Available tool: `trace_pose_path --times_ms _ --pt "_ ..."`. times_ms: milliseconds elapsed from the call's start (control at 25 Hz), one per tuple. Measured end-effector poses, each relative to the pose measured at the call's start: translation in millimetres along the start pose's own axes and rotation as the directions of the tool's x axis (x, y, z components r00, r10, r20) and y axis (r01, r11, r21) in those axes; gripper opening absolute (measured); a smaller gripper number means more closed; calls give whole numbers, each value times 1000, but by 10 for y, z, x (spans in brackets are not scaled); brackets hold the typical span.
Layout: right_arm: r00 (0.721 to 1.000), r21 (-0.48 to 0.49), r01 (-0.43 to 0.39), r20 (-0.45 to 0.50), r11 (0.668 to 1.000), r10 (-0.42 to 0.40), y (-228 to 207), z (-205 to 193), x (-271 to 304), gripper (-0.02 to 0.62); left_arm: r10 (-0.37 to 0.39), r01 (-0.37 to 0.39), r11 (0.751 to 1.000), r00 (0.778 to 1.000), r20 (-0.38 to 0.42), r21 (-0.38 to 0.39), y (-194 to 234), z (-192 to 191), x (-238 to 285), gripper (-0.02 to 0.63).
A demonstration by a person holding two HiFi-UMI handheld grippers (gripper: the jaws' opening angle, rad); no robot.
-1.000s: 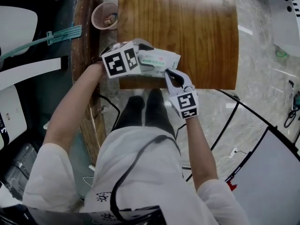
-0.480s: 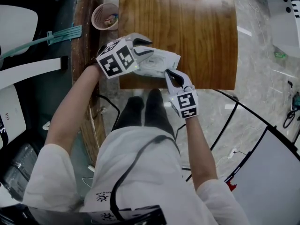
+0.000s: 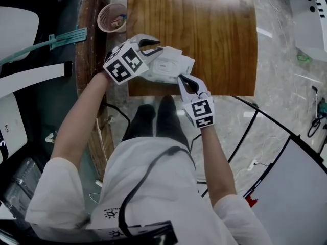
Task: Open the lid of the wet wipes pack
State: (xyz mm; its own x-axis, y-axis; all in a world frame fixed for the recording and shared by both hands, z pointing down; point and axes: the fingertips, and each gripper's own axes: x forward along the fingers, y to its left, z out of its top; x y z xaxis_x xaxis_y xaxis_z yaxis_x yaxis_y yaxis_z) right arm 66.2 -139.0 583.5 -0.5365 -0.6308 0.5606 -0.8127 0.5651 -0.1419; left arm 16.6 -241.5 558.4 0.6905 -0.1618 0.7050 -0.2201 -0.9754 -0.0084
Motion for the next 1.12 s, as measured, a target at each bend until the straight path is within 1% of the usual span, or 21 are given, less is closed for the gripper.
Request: trace_pose_path --times_ms 160,240,440,600,680,800,960,1120 --pt "1000 0 4 -2 1000 -4 -1 -1 -9 12 35 -34 998 999 10 -49 46 -56 80 69" --pt "1000 2 4 -4 1000 -4 6 -1 -9 12 44 -43 997 999 14 -66 72 -66 115 66" --pt "1000 6 8 0 1000 -8 -1 3 -4 12 58 -58 995 998 6 -77 121 -76 168 72" --pt "1000 8 12 -2 1000 -12 -1 8 -10 12 85 -85 994 996 4 -74 125 -84 184 75" --pt "1000 7 13 0 1000 -13 2 26 -22 12 105 -103 991 994 18 -81 134 -73 155 84" --pt "1000 15 19 9 1000 -20 11 60 -64 12 126 -121 988 991 41 -99 137 -29 53 123" --pt "999 21 31 29 999 -32 34 143 -113 12 139 -132 986 989 60 -97 105 27 -82 123" --pt "997 34 45 54 998 -47 90 233 -180 12 155 -145 984 983 97 -104 45 88 -227 123"
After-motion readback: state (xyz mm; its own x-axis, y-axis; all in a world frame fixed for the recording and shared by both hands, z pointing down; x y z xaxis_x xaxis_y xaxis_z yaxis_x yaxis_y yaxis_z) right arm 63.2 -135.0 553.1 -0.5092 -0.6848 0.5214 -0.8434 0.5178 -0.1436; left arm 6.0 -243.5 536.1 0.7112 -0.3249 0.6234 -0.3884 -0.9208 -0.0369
